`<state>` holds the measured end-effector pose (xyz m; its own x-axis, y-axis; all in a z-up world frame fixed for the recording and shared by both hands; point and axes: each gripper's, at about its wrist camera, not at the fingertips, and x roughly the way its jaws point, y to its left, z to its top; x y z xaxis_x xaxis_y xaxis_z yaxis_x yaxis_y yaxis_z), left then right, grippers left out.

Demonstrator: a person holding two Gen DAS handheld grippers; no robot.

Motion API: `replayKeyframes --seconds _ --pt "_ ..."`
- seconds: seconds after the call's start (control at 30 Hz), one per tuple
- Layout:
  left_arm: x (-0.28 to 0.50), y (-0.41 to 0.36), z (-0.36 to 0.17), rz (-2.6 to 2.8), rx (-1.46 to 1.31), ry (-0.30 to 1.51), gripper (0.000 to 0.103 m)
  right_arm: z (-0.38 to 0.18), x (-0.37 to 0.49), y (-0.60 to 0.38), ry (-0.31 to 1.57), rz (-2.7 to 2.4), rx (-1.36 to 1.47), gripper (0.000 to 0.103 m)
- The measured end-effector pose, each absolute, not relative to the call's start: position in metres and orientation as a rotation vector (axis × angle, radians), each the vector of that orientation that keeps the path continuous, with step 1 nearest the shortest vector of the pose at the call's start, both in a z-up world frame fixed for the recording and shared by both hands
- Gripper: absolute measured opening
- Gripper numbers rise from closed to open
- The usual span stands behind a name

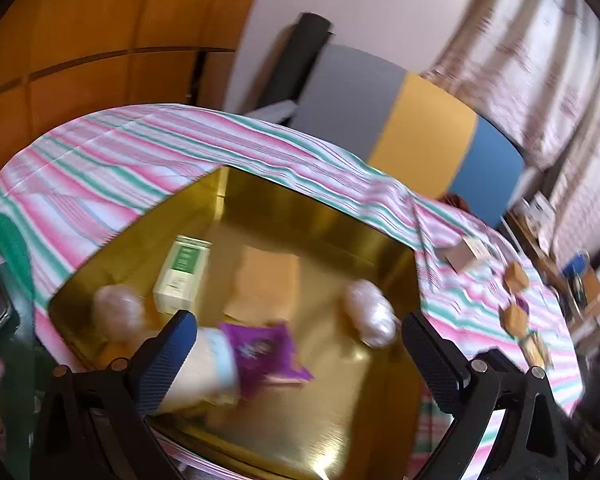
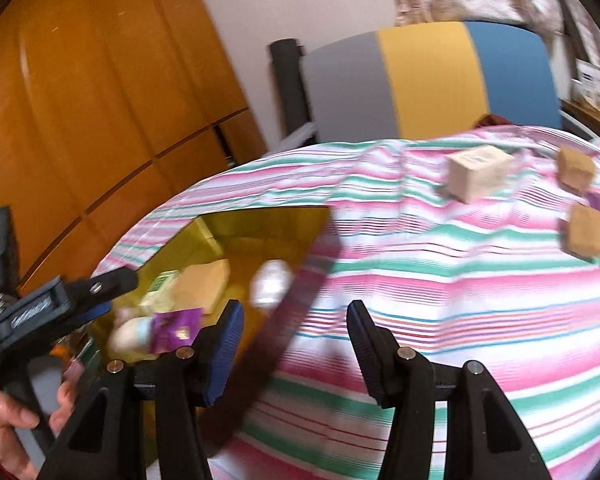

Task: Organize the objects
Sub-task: 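Move both grippers back toward the remaining items on the cloth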

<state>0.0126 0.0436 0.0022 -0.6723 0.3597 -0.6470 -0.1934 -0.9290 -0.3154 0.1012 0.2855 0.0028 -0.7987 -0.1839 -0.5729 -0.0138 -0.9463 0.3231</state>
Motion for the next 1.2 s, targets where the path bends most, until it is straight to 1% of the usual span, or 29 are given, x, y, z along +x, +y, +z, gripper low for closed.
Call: replayKeyframes --seconds 0.23,0.4,0.43,0.53,0.6,0.7,0.8,0.93,1.07,1.2 --pt "0.029 0.090 0.007 2.475 -1.051 -0.193 0.103 -0.013 0.122 0.353 -0.528 -2.991 1.052 0.054" --pt "0.040 0.121 0.007 2.401 -1.046 -0.102 0.103 -0.029 0.138 0.422 -0.605 -3.095 1.164 0.055" --pt "0.042 0.125 0.007 2.389 -1.044 -0.090 0.103 -0.031 0.142 0.439 -0.639 -3.116 1.197 0.055" --pt "0.050 0.138 0.008 2.352 -1.037 -0.064 0.103 -0.038 0.159 0.503 -0.833 -3.198 1.254 0.055" --pt "0.052 0.144 0.007 2.327 -1.042 -0.074 0.103 -0.041 0.166 0.537 -0.931 -3.243 1.306 0.064" --pt "0.056 0.153 0.005 2.270 -1.058 -0.104 0.103 -0.049 0.172 0.579 -1.018 -3.237 1.369 0.066" --pt "0.061 0.162 0.003 2.240 -1.068 -0.090 0.103 -0.054 0.170 0.604 -0.984 -3.241 1.439 0.066" --pt "0.068 0.169 0.001 2.231 -1.075 -0.049 0.103 -0.053 0.168 0.619 -0.967 -3.271 1.418 0.066" --pt "0.069 0.173 -0.001 2.225 -1.084 -0.036 0.103 -0.053 0.163 0.635 -1.060 -3.253 1.391 0.066" --pt "0.072 0.177 -0.005 2.213 -1.102 -0.018 0.103 -0.053 0.149 0.642 -0.993 -3.271 1.448 0.066"
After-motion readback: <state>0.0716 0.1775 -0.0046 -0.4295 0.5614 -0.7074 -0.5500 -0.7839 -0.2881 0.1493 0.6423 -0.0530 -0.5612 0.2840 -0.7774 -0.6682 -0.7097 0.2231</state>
